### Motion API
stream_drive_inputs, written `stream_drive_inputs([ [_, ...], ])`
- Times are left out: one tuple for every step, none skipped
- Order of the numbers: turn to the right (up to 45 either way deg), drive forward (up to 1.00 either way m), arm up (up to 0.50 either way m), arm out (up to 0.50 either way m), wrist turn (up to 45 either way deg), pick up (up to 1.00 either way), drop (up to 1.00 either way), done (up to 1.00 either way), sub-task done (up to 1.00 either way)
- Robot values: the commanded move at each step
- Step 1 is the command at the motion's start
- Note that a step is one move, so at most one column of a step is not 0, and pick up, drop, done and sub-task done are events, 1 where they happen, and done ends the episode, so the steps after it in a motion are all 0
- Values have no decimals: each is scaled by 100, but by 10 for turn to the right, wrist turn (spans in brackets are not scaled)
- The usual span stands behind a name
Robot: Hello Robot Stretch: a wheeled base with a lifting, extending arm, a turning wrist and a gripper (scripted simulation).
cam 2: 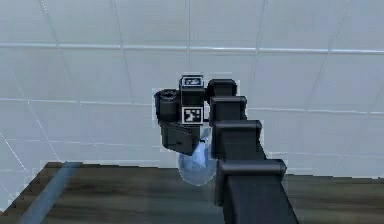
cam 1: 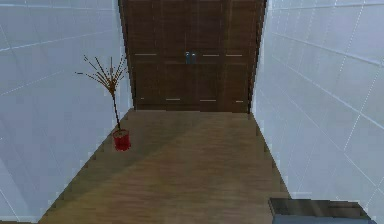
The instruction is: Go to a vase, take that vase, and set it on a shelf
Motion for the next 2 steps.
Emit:
stream_drive_inputs([
  [0,0,0,-8,0,0,0,0,0],
  [0,0,0,0,0,0,0,100,0],
])
